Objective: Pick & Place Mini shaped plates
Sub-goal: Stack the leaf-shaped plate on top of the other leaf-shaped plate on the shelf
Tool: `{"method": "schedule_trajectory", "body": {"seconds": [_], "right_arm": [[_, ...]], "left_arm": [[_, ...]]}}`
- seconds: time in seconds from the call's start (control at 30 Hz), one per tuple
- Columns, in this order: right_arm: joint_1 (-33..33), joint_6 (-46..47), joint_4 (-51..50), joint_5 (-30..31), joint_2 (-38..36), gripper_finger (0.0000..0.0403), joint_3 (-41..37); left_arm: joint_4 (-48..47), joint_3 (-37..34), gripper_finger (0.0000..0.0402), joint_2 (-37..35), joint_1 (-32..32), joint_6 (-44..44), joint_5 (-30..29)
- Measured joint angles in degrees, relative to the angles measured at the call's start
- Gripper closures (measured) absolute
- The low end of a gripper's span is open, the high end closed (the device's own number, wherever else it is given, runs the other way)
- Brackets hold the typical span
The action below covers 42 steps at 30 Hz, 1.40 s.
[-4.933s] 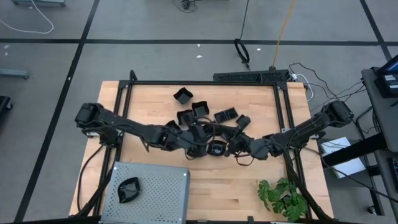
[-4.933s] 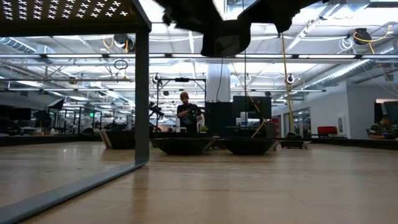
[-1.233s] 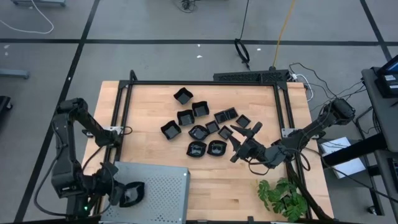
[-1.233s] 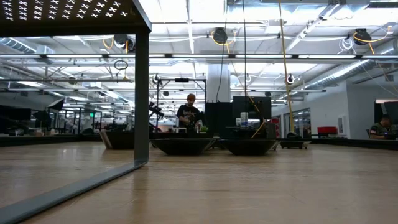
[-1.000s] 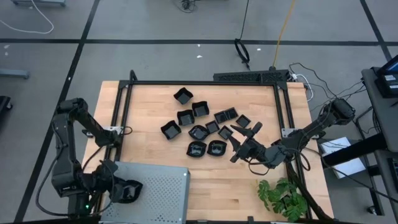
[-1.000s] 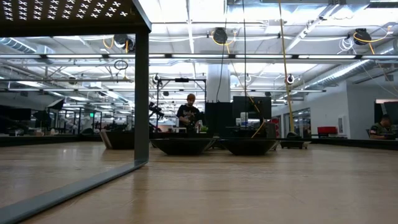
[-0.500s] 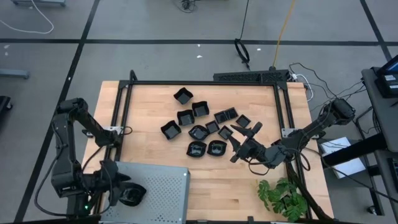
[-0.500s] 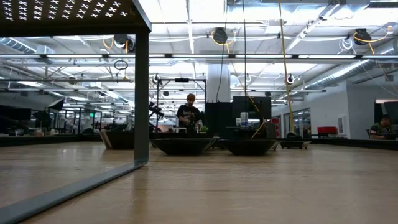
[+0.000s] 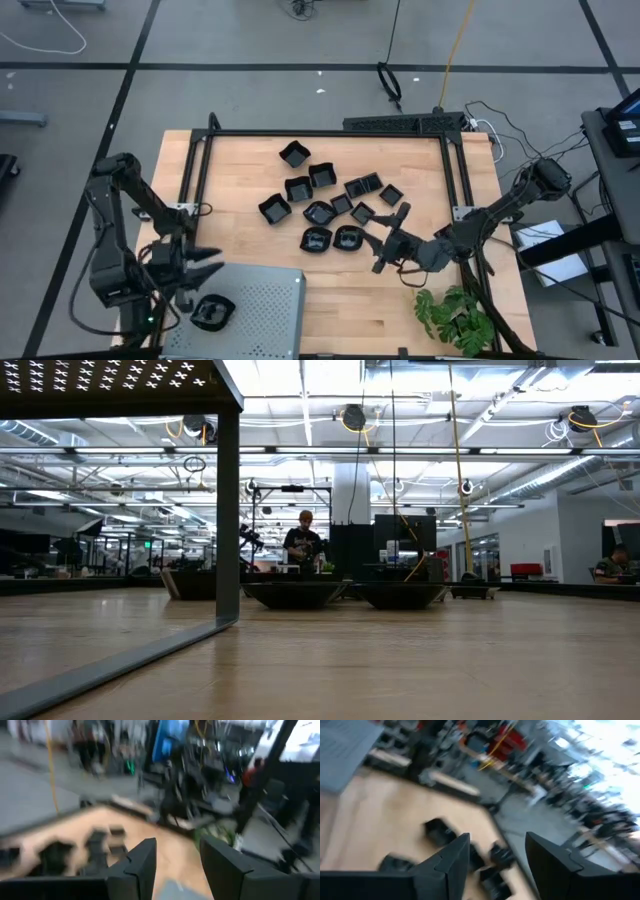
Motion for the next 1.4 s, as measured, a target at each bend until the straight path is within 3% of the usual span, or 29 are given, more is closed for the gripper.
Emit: {"method": "schedule_trajectory", "body": {"seconds": [0.1, 0.2, 0.3, 0.4, 0.57, 0.67, 0.8, 0.97, 1.1, 1.4], "right_arm": [[-1.4, 9.5, -9.7, -6.4, 0.0, 0.0219, 0.0], [-4.3, 19.8, -17.4, -18.3, 0.2, 0.0219, 0.0], [-7.9, 24.3, -21.6, -26.9, 1.8, 0.0219, 0.0], [-10.5, 22.5, -22.8, -27.9, 3.3, 0.0219, 0.0], [-13.4, 20.9, -22.1, -37.0, 5.8, 0.0219, 0.0], [-14.5, 20.9, -22.3, -38.2, 7.5, 0.0219, 0.2], [-15.7, 20.4, -23.0, -39.1, 10.2, 0.0219, 1.6], [-16.1, 20.0, -25.1, -41.4, 14.4, 0.0219, 3.1], [-16.1, 19.3, -25.2, -41.3, 16.1, 0.0219, 3.2], [-15.9, 22.2, -27.7, -41.3, 17.3, 0.0219, 3.2]], "left_arm": [[0.2, 0.0, 0.0247, 0.0, 4.5, 4.4, -1.7], [0.2, 0.0, 0.0247, 0.0, 9.4, 5.8, -1.3], [0.4, 0.0, 0.0247, 0.0, 14.8, 6.2, 4.5], [5.7, 0.0, 0.0247, 0.2, 19.5, 13.1, 10.6], [33.2, 0.0, 0.0247, 0.3, 25.6, 47.0, 23.8], [51.6, 0.0, 0.0247, 0.3, 29.1, 68.7, 34.0], [63.4, 0.0, 0.0247, 0.0, 33.5, 85.3, 42.2], [62.0, -0.3, 0.0247, -0.6, 39.0, 86.6, 51.8], [65.3, -6.2, 0.0247, -0.5, 42.6, 85.4, 60.1], [86.1, -24.0, 0.0247, -6.1, 45.5, 88.4, 63.9]]}}
